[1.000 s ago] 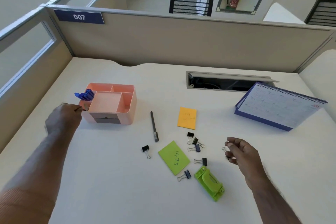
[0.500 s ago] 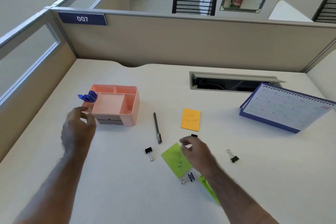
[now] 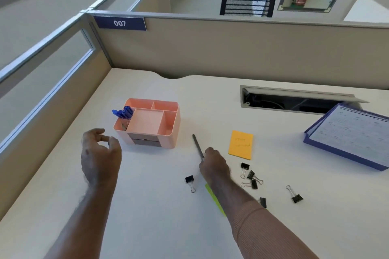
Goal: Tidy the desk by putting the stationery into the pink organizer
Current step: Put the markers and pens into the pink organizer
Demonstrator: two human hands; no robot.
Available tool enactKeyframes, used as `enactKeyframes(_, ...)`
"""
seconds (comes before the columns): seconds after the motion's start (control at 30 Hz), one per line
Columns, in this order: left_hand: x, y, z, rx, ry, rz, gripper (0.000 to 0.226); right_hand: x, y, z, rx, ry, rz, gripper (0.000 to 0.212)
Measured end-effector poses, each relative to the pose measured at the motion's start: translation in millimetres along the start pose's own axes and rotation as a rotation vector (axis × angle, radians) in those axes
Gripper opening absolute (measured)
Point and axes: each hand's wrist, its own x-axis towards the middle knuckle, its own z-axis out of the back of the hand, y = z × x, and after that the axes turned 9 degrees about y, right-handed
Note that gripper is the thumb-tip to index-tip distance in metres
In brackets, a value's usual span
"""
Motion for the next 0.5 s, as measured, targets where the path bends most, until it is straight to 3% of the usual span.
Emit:
enactKeyframes(0.13, -20.2, -4.3, -14.7, -0.046, 0.097, -0.059, 0.022, 2.0, -2.8, 11.7, 0.413, 0.082, 0.075, 0.033)
enactKeyframes(0.27, -48.7, -18.1, -37.8, -0.058, 0.4, -0.134, 0.019, -18.3, 13.9, 37.4, 0.999, 0.252, 0.212, 0.015)
enactKeyframes(0.37, -61.7, -27.4, -49.8, -0.175, 0.63, -0.122, 0.028, -35.4, 28.2, 50.6, 1.124, 0.321, 0.305, 0.014)
enactKeyframes(0.5, -61.0, -38.7, -52.0, -0.549, 0.708, 0.05, 0.019, -48.6, 41.0, 59.2, 1.104, 0.285, 0.402, 0.012)
